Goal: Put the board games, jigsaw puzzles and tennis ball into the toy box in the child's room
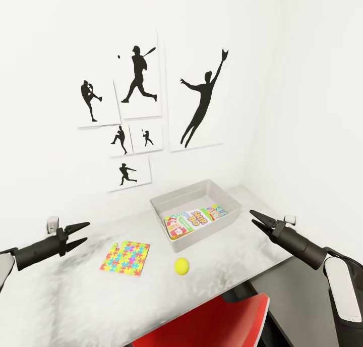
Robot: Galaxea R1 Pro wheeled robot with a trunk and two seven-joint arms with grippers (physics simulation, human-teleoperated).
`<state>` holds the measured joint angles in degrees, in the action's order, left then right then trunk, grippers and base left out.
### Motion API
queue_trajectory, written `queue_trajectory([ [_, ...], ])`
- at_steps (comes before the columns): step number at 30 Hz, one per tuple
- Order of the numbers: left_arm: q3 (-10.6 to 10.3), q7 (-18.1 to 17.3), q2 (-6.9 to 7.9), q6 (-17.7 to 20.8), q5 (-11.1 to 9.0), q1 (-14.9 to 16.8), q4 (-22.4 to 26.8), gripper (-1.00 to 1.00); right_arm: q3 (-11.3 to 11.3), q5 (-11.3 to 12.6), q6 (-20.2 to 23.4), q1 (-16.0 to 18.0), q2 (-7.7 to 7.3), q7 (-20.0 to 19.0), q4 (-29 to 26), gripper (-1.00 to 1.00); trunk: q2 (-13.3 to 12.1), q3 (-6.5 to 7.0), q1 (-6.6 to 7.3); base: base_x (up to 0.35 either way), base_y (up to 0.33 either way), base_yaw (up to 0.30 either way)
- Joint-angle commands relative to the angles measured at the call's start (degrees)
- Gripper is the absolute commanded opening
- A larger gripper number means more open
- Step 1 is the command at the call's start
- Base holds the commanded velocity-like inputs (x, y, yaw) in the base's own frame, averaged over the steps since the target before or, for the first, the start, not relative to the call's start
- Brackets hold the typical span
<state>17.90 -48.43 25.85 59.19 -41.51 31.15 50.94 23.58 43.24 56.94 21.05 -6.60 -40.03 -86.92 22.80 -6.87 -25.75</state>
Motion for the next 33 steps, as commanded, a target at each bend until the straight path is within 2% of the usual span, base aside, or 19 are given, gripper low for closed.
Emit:
queue_trajectory([
  [1, 0.06, -0.38, 0.01, 0.25, 0.25, 0.06, 0.05, 1.00, 0.07, -0.21, 0.28, 0.06, 0.01, -0.28, 0.00, 1.00, 0.12, -0.12, -0.04, 0.000, 0.000, 0.000],
  [11, -0.44, -0.70, -0.08, 0.74, 0.03, 0.12, 0.33, 1.00, 0.06, -0.51, 0.19, 0.05, 0.01, -0.22, 0.00, 1.00, 0.12, -0.12, -0.04, -0.005, 0.001, 0.000],
  [33, -0.58, -0.70, -0.06, 0.75, 0.03, 0.14, 0.65, 1.00, 0.21, -0.20, 0.32, 0.09, 0.01, -0.09, -0.03, 1.00, 0.12, -0.12, -0.04, -0.115, 0.042, 0.000],
])
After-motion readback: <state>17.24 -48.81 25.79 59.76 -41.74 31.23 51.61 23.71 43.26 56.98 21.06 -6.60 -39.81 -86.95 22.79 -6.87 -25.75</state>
